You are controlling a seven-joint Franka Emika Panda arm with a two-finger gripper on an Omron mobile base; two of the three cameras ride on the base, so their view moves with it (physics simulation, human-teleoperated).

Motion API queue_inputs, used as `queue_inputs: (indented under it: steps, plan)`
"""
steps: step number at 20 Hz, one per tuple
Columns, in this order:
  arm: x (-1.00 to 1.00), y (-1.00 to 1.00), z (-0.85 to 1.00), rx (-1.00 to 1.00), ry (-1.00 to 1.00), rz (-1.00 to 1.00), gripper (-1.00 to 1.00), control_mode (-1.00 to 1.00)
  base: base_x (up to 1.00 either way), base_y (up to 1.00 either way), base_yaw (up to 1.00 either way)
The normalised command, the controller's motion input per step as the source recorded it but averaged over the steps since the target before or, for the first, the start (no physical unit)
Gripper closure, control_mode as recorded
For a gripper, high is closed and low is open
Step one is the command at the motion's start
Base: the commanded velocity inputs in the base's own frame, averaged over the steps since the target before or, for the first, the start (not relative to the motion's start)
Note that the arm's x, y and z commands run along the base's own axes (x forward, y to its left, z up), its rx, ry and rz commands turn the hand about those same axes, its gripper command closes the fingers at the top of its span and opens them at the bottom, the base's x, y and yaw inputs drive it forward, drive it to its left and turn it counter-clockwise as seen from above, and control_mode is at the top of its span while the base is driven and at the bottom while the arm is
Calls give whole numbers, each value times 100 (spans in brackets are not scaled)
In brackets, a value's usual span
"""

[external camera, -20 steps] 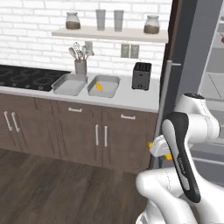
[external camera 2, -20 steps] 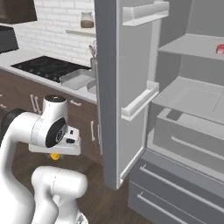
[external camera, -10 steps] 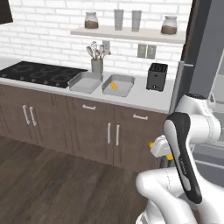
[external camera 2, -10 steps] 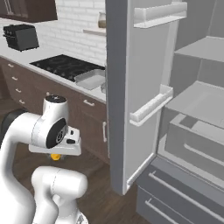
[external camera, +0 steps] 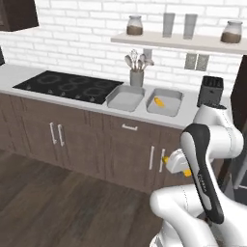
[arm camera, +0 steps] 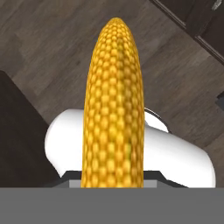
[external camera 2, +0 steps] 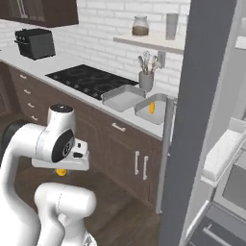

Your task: Place one corn and one steak in each tupperware on the nearby counter, to pack two identical lunches.

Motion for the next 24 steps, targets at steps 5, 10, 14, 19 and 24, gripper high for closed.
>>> queue_inputs:
  steps: [5, 10, 14, 19, 24]
  plan:
    - [0, 0, 0, 0, 0, 0, 100, 100, 100, 58, -1]
    - [0, 0, 0, 0, 0, 0, 100, 100, 100, 11, -25]
    - [0, 0, 0, 0, 0, 0, 100, 100, 100, 50, -54]
    - [0, 0, 0, 0, 0, 0, 100, 100, 100, 85, -54]
    - [0, 0, 0, 0, 0, 0, 100, 100, 100, 22, -52]
